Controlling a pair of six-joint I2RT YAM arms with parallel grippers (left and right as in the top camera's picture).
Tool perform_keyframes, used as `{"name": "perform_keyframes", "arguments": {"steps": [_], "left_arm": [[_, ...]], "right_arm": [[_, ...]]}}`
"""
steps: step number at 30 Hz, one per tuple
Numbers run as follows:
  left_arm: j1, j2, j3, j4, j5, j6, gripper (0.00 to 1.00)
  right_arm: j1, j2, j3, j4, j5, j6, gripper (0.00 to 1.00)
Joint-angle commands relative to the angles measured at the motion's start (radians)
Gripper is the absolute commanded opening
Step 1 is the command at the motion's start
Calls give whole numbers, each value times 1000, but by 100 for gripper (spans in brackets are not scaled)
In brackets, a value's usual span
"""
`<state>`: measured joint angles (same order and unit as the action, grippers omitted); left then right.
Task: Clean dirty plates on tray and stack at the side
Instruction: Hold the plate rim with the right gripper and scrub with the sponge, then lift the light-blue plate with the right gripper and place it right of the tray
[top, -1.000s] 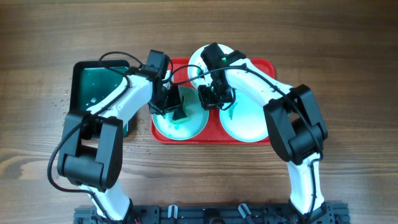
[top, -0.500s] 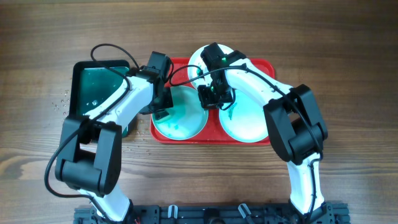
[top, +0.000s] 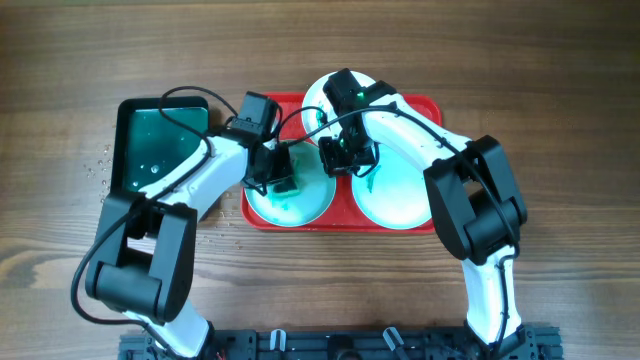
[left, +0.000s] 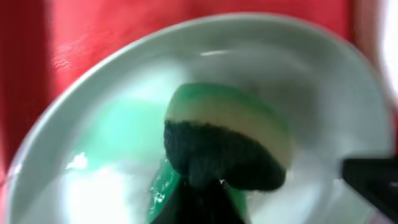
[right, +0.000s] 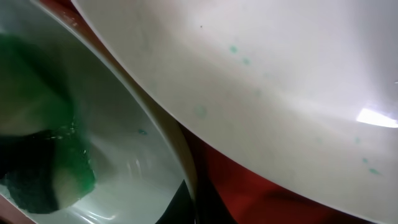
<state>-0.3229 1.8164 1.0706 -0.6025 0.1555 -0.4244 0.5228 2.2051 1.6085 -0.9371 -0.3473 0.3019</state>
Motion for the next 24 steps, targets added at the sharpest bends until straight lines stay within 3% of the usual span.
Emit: {"name": "perform_keyframes", "arguments": {"steps": [1,3,6,14,19,24], "left_arm": [[0,-16,-35,-96,-313,-10,4],[13,-67,-18,-165,-418,-31,4],[30,-168,-2,-207,-431,-59,4],[172,-542,-2,-200,-111,-59,4],[434,-657,-2,-266,-73,-59,4],[579,-650,-5,-335,-69,-55,4]], "right_arm": [[7,15,-18,-2,9,14,4],[7,15,-18,-2,9,21,4],[7,13,-7,-5,9,41,4],[8,-160,70,-19,81,33,4],[73,-348,70,-41,447,-45,4],[279,-446,70,-13,1064,-180,4]]}}
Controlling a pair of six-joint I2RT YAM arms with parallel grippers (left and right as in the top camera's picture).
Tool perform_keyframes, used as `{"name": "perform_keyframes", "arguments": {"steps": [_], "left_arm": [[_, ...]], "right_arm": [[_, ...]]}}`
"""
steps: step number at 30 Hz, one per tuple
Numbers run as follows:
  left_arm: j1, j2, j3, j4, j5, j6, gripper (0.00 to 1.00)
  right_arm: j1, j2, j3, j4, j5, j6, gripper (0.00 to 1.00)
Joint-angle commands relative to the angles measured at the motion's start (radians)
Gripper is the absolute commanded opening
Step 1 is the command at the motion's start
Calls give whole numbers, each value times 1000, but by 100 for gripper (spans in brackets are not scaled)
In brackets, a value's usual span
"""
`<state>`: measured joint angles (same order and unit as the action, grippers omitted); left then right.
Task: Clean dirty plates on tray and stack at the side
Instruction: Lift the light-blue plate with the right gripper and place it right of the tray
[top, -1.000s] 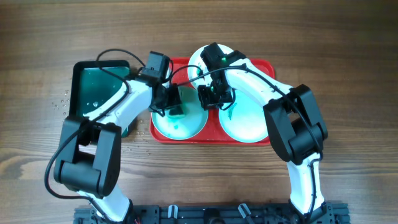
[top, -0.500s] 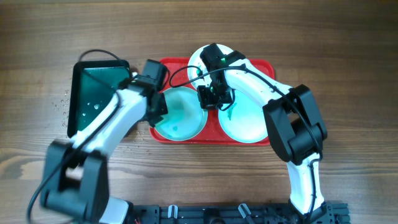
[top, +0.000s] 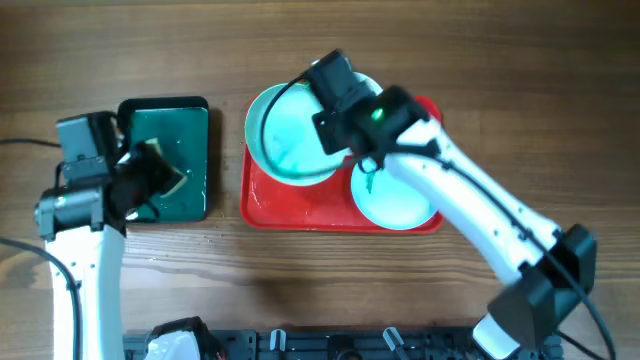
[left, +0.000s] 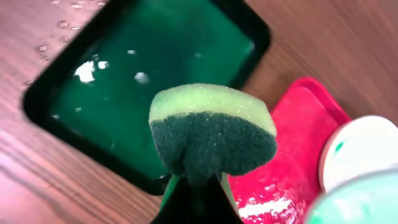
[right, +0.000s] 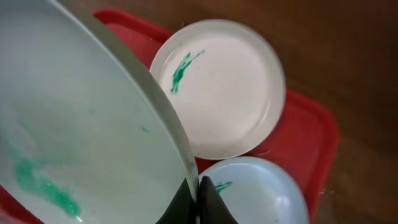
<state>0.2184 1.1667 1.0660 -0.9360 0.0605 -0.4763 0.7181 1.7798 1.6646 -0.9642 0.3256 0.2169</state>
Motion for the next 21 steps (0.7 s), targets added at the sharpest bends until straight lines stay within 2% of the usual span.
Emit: {"name": "perform_keyframes", "arguments": {"steps": [1,7,13,18,21], "left_arm": [[38,-1,0,-1,26,-3,4],[38,-1,0,-2,26,-3,4],[38,-1,0,-2,26,-3,4],[38,-1,0,0,25,-3,4],[38,0,0,-1,25,-3,4]], "right_arm": [[115,-19,14,19,471,-127,4],[266,-18,14,132,708,-374,4],[375,-18,14,241,827,-586,4],[401,-18,14,257,841,-579,4],[396,-18,12,256,786,-541,4]]}}
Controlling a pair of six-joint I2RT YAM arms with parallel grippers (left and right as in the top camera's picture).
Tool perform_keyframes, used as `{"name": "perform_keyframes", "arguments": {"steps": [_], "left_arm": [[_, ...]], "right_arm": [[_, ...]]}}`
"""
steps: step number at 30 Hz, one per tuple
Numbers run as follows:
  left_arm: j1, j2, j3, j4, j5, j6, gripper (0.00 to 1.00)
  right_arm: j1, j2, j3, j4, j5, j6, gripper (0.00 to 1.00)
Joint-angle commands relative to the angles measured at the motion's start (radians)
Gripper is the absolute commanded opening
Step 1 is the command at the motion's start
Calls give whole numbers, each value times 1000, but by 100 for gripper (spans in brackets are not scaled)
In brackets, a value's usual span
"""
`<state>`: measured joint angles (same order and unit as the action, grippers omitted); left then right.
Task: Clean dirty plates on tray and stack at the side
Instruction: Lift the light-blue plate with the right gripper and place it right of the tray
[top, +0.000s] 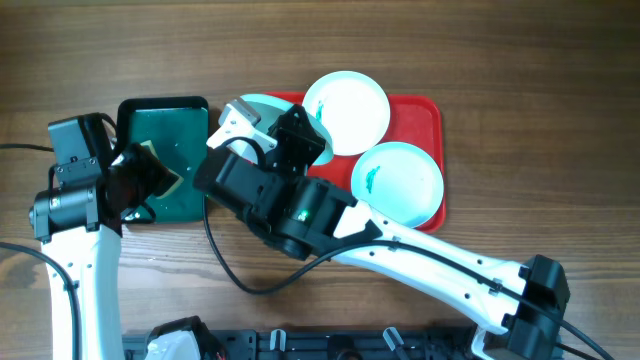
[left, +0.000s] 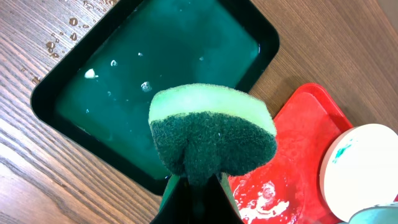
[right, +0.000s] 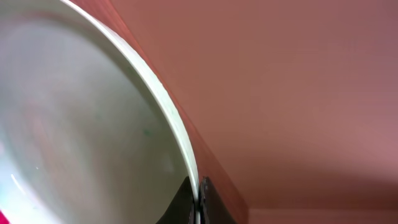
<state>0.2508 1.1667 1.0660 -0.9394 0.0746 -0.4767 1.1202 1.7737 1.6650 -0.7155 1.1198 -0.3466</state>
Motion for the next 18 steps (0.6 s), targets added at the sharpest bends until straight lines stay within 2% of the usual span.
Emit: {"name": "perform_keyframes", "arguments": {"steps": [1,3,5,8,12,15,18], "left_arm": [[6,0,0,3,11,-2,4],[6,0,0,3,11,-2,4],[6,0,0,3,11,-2,4],[5,0,0,2,12,-2,4],[5,0,0,2,11,-2,4],[5,0,-2,2,11,-2,4],[5,0,-2,0,11,-2,4]], "right_arm": [[-26,-12,8,-14,-116,107,4],[-145,-12,-40,-42,-454,328,4],[-262,-10,-89,-32,-737,461,4],[-515,-6,-152,-40,-1165,589,4],[-830,-6,-152,-58,-1554,665,4],[-1023,-6,-152,-88,-1654,671,4],[-1236,-4,-154,-189,-1460,661,4]]}}
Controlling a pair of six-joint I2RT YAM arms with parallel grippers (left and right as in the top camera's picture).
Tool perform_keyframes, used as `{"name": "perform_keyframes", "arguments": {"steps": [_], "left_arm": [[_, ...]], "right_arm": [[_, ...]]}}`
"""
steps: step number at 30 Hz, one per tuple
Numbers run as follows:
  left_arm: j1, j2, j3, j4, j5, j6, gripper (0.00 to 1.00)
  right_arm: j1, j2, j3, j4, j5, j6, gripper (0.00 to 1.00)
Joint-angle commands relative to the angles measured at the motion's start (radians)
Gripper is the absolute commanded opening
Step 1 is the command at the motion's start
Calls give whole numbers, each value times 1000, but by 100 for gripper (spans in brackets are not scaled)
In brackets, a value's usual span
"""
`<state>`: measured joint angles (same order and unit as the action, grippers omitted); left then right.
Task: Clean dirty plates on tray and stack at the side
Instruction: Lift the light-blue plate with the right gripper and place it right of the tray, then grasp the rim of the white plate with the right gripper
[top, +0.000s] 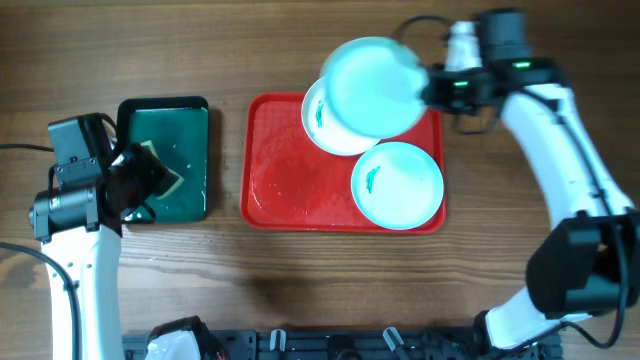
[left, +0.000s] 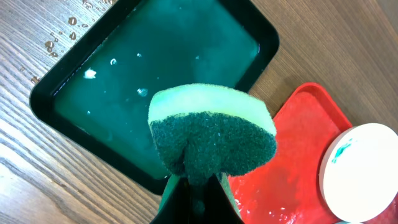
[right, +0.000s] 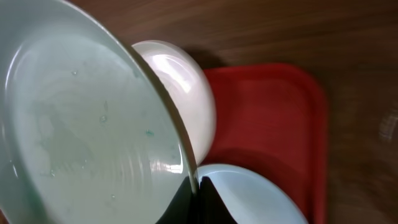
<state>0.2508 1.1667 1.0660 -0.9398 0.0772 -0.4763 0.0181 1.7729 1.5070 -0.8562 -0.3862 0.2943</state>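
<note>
My right gripper (top: 430, 88) is shut on the rim of a pale teal plate (top: 368, 85), held tilted above the back right of the red tray (top: 285, 190). In the right wrist view that plate (right: 81, 124) shows only faint green specks, with the gripper (right: 198, 190) pinching its edge. On the tray lie a white plate (top: 318, 128), partly covered by the held one, and a pale blue plate (top: 397, 185) with a green smear. My left gripper (left: 196, 183) is shut on a green-and-yellow sponge (left: 211, 130) above the basin's near right corner.
A black basin (top: 165, 150) of green water sits on the wooden table left of the tray; water drops lie beside it. The tray's left half is wet and bare. Cables trail behind both arms.
My right gripper has carried the teal plate from over the tray's back left corner, beside the basin, to above the tray's back right. The left gripper and sponge have not moved.
First the sponge was in the teal plate on the tray's left, with my right gripper at its rim. Then the left gripper was by the basin with the sponge and the right held the smeared plate raised. Later it was beside the basin, now back right.
</note>
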Motion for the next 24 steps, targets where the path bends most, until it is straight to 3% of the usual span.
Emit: {"name": "perform_keyframes", "arguments": {"steps": [1,7,15,16,17,18,22,24], "left_arm": [[5,0,-2,0,9,-3,4],[5,0,-2,4,9,-3,4],[3,31,-2,15,9,-3,4],[4,39,-2,15,9,-3,4],[4,53,-2,15,9,-3,4],[4,62,-2,15,9,-3,4],[4,71,-2,31,35,-3,4],[3,72,-2,32,39,-3,4]], "right_arm": [[-189,-2,-5,-65,114,21,4],[-410,6,-160,65,285,76,4],[-423,21,-290,258,285,73,4],[-423,26,-290,261,285,75,9],[-422,30,-290,262,270,72,32],[-418,30,-290,261,246,65,43],[-363,27,-275,271,2,-61,51],[-309,18,-261,271,-21,-86,54]]}}
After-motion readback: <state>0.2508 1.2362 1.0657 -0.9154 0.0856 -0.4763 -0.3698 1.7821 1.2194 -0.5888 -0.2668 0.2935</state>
